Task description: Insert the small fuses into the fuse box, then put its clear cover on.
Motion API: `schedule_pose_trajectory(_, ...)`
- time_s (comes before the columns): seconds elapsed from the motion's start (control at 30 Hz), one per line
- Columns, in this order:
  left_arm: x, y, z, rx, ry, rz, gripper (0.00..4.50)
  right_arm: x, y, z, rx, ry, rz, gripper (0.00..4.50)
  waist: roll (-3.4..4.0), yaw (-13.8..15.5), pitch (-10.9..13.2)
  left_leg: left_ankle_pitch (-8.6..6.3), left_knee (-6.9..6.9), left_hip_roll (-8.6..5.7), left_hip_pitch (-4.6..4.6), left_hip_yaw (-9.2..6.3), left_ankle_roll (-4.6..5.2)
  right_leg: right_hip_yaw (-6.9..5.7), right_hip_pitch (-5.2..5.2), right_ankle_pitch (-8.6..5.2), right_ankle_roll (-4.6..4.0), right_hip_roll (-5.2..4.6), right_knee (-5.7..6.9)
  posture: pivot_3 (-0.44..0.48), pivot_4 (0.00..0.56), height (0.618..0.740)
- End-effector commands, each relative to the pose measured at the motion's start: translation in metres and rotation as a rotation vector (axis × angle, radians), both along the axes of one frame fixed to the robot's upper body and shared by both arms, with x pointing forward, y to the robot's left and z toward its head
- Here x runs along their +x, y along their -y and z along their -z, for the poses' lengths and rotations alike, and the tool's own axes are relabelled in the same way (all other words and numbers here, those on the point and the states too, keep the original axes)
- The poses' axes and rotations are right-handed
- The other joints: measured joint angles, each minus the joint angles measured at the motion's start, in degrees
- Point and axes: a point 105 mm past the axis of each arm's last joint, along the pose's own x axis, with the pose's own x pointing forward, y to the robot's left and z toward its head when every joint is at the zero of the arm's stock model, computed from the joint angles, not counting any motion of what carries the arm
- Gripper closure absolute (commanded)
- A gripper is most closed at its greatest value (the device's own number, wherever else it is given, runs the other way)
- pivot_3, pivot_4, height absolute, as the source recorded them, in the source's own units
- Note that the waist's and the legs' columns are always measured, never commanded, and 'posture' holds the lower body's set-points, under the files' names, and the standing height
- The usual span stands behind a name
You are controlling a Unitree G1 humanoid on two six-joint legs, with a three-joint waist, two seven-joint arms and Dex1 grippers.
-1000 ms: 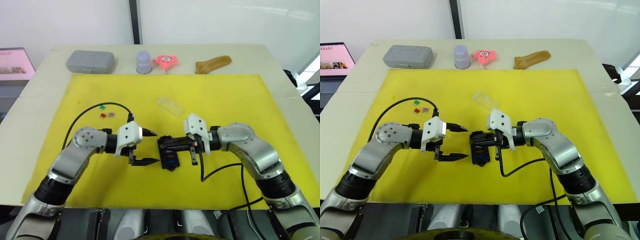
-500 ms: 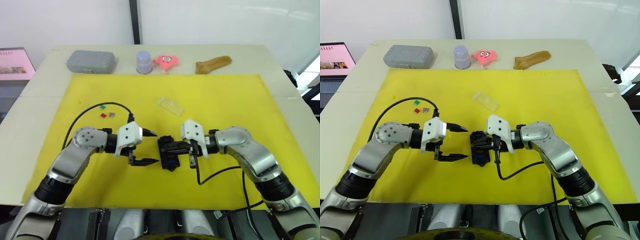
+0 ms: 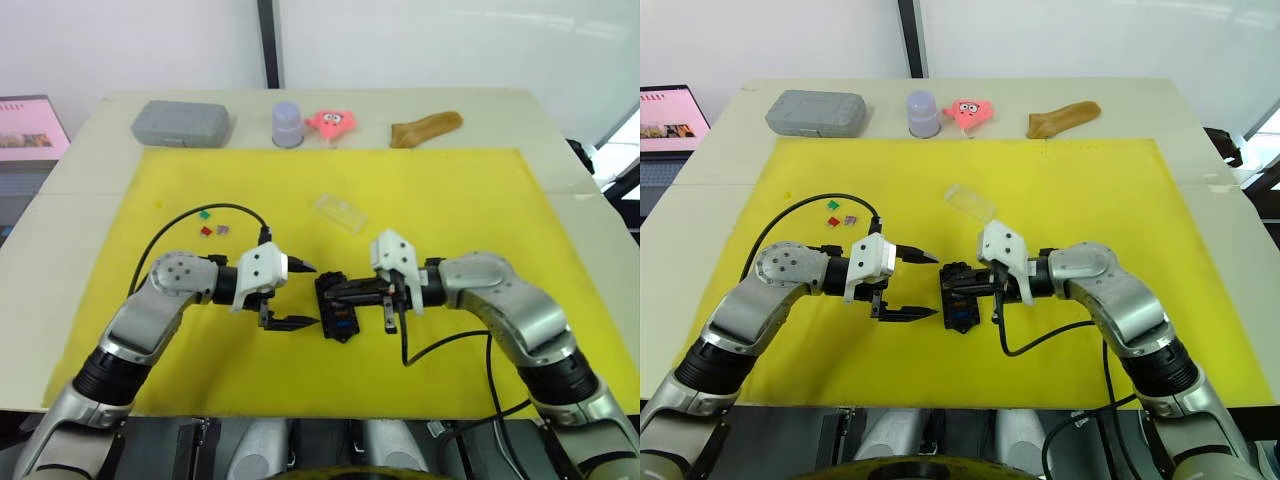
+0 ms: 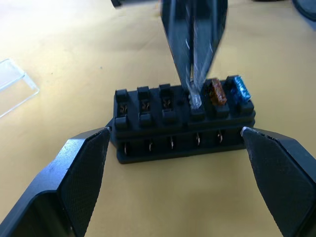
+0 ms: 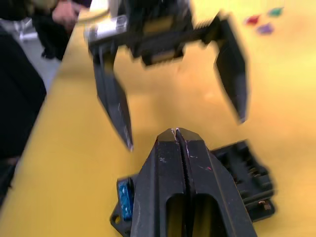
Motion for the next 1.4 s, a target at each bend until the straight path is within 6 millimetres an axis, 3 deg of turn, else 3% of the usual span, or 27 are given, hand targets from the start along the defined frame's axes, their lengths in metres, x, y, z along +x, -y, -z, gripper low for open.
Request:
schedule_pose_trajectory(0.03,0.001,0.001,-0.017,-0.057,0.029,-0.008,0.0,-0.001,0.002,-0.007,0.001,0.02,0.004,4.45,0.0,0.0,0.0,0.0,0.0,0.0,0.0,0.0,0.0,0.0,0.0,0.0,0.0,0.0,0.0,0.0,0.15,0.74)
schedule_pose_trajectory(0.17,0.001,0.002,-0.016,-0.056,0.035,-0.008,0.0,0.0,0.007,0.019,-0.091,0.003,0.027,4.45,-0.01,0.0,0.0,0.0,-0.01,0.0,0.0,0.0,0.0,0.0,0.0,0.0,0.0,0.0,0.0,0.0,0.15,0.74)
schedule_pose_trajectory(0.3,0.001,0.001,-0.016,-0.065,0.041,-0.031,0.0,-0.002,0.007,0.026,-0.106,0.004,0.028,4.45,-0.01,0.0,0.0,0.0,0.0,0.0,0.0,0.01,0.0,0.0,0.0,0.0,0.0,0.0,0.0,0.0,0.15,0.74)
schedule_pose_trajectory(0.47,-0.003,-0.011,-0.022,-0.135,-0.024,-0.139,0.0,-0.003,0.0,0.001,0.025,0.015,0.071,4.45,-0.01,-0.2,0.0,0.0,-0.02,0.01,0.0,0.01,0.0,0.01,-0.02,0.0,0.0,0.01,0.01,0.0,0.15,0.74)
schedule_pose_trajectory(0.57,-0.005,-0.038,-0.028,-0.19,-0.061,-0.282,0.0,0.002,0.018,-0.03,0.097,0.064,0.156,4.45,0.0,-0.1,0.0,0.0,-0.01,0.01,-0.01,0.0,0.0,0.01,-0.02,0.0,0.0,0.0,0.01,0.0,0.15,0.74)
schedule_pose_trajectory(0.67,-0.008,-0.08,-0.036,-0.302,-0.16,-0.509,0.0,0.004,0.058,-0.055,0.095,0.098,0.223,3.63,0.02,0.1,0.0,-0.01,-0.02,0.01,-0.02,0.0,0.02,0.01,-0.01,0.0,0.0,-0.01,0.0,0.0,0.15,0.74)
schedule_pose_trajectory(0.7,-0.009,-0.091,-0.037,-0.327,-0.188,-0.561,0.0,0.006,0.069,-0.059,0.08,0.11,0.25,3.1,0.01,0.2,0.0,-0.02,-0.02,0.01,-0.01,0.0,0.03,0.01,0.01,0.0,0.0,-0.01,-0.04,0.0,0.15,0.74)
schedule_pose_trajectory(0.77,-0.016,-0.132,-0.035,-0.386,-0.278,-0.739,0.0,0.018,0.102,-0.072,0.054,0.145,0.358,2.1,0.0,0.2,0.0,-0.02,-0.03,0.01,0.07,-0.03,0.04,0.0,0.13,0.0,0.0,-0.01,-0.08,0.0,0.15,0.74)
schedule_pose_trajectory(0.9,-0.031,-0.19,-0.031,-0.423,-0.387,-0.936,0.0,0.028,0.146,-0.083,0.003,0.179,0.486,0.11,0.02,0.1,0.0,-0.03,-0.05,0.02,0.1,-0.03,0.05,0.0,0.16,0.0,0.0,-0.01,-0.1,0.0,0.15,0.74)
schedule_pose_trajectory(1.0,-0.032,-0.208,-0.035,-0.468,-0.443,-0.987,0.0,0.03,0.159,-0.081,-0.029,0.187,0.507,0.05,0.03,0.2,0.0,-0.03,-0.07,0.03,0.1,-0.02,0.05,0.0,0.16,-0.01,-0.01,-0.01,-0.11,0.0,0.15,0.74)
schedule_pose_trajectory(1.1,-0.019,-0.225,-0.032,-0.457,-0.437,-1.074,0.0,0.033,0.163,-0.072,-0.045,0.185,0.521,0.05,0.02,0.5,0.0,-0.03,-0.06,0.02,0.1,-0.02,0.05,0.0,0.23,-0.01,-0.01,-0.02,-0.18,0.0,0.15,0.74)
schedule_pose_trajectory(1.3,0.002,-0.209,-0.036,-0.491,-0.509,-1.009,0.0,0.036,0.143,-0.071,-0.021,0.195,0.469,0.05,0.03,0.2,0.0,-0.03,-0.07,0.02,0.08,-0.02,0.04,0.01,0.2,-0.01,-0.01,-0.02,-0.19,0.0,0.15,0.74)
schedule_pose_trajectory(1.4,0.014,-0.204,-0.042,-0.553,-0.636,-0.978,0.0,0.034,0.127,-0.069,-0.015,0.191,0.403,0.05,0.02,0.0,0.0,-0.03,-0.06,0.02,0.08,-0.02,0.03,0.01,0.14,-0.01,-0.01,-0.01,-0.12,0.0,0.15,0.74)
